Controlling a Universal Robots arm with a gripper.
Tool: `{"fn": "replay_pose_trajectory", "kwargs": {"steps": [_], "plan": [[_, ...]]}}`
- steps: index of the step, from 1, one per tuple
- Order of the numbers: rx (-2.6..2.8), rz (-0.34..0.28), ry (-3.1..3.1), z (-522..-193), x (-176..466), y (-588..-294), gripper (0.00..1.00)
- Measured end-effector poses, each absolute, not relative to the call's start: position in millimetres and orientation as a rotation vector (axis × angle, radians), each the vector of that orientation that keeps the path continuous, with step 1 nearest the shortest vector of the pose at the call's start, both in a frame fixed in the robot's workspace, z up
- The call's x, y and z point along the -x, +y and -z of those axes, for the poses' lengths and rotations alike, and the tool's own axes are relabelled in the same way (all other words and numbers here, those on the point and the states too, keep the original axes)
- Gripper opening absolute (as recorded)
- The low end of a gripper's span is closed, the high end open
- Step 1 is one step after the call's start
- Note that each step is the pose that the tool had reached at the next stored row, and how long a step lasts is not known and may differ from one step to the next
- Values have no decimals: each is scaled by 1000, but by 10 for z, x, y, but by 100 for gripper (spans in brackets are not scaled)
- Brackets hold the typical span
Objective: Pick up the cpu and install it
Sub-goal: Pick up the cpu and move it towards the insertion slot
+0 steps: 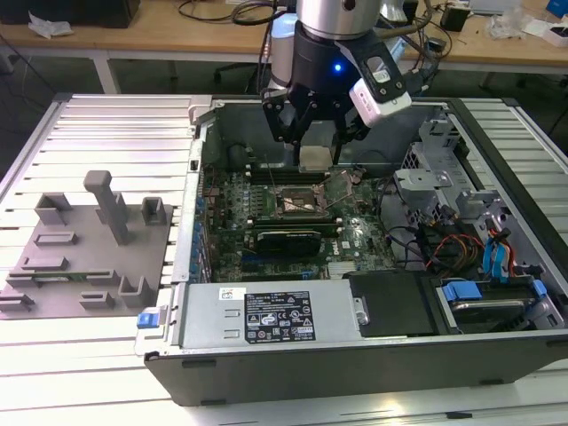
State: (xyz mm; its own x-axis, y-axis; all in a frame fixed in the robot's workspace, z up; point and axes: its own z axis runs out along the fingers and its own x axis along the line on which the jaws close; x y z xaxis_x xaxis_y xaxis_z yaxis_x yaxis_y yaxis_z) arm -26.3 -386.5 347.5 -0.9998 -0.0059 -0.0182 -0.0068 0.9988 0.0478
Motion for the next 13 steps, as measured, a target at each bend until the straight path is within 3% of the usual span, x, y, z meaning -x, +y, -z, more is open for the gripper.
{"fn": "replay_pose_trajectory", "kwargs": {"steps": [13], "plan": [[26,-100,3123,-3258,196,-3712,55]]}}
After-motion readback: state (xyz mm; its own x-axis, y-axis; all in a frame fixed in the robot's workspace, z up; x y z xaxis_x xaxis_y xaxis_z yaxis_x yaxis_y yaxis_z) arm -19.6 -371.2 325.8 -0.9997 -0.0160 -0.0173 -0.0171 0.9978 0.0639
